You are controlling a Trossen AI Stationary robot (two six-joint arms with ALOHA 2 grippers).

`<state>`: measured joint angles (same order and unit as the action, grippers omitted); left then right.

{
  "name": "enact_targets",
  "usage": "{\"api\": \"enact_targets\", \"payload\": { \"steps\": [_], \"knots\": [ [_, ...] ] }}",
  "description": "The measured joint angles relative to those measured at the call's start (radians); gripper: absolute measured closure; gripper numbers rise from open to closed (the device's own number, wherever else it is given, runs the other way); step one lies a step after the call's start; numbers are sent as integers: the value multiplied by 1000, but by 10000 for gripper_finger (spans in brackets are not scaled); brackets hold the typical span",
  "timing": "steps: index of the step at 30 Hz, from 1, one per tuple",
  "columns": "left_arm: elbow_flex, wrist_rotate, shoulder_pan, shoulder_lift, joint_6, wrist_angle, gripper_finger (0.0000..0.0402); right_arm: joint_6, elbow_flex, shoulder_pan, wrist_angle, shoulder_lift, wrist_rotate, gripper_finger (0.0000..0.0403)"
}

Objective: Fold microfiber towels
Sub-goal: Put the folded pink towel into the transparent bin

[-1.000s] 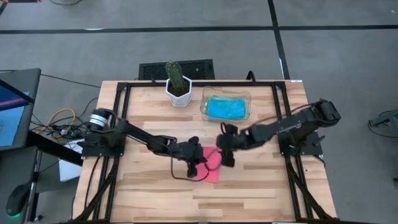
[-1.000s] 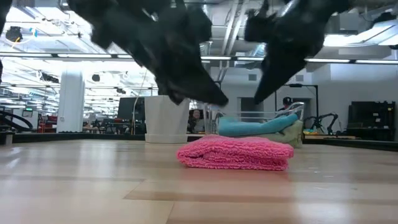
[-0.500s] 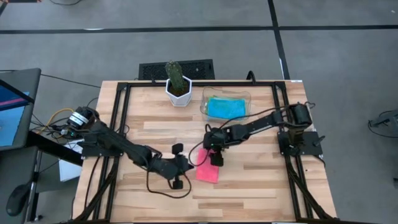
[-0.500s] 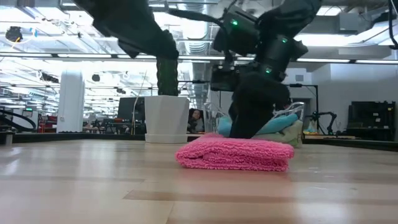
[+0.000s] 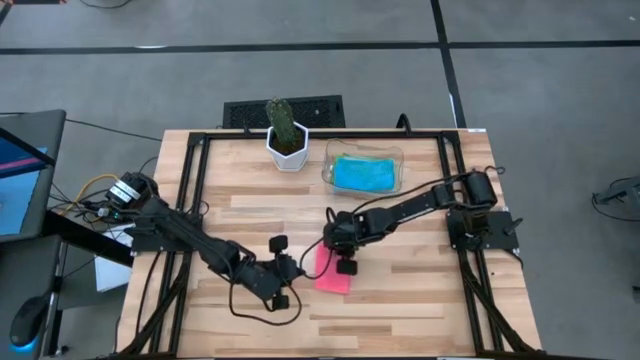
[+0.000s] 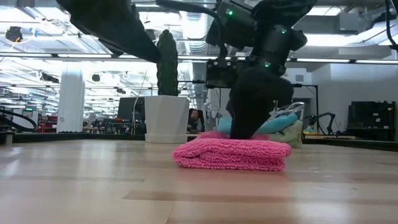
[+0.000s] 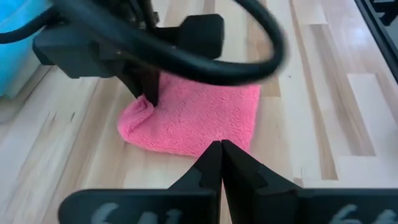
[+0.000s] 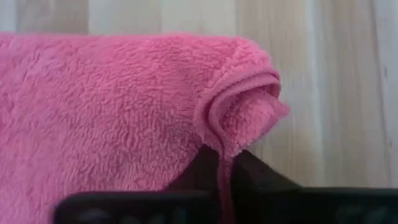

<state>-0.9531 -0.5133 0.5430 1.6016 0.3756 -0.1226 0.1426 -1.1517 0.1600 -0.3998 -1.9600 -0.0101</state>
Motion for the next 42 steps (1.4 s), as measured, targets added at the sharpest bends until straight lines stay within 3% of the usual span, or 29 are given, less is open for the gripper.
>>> {"api": "enact_targets", "payload": {
  "steps": [7, 10, 25, 32, 36, 42],
  "knots": [
    [0, -1, 21, 0, -3, -11, 400, 51, -38, -23, -44, 28, -38, 382],
    [0, -27, 37, 0, 11, -35, 400, 102, -55, -58, -42, 102, -22, 382],
    [0, -121, 89, 0, 44, -84, 400, 113, -57, -406, -39, 470, 44, 382],
    [0, -130, 89, 1, 58, -103, 400, 155, -51, -542, -33, 510, 132, 382],
    [0, -131, 89, 1, 57, -104, 400, 236, 44, -601, 25, 510, 143, 382],
    [0, -131, 89, 1, 56, -105, 400, 403, 298, -657, 218, 560, 134, 382]
  ]
}}
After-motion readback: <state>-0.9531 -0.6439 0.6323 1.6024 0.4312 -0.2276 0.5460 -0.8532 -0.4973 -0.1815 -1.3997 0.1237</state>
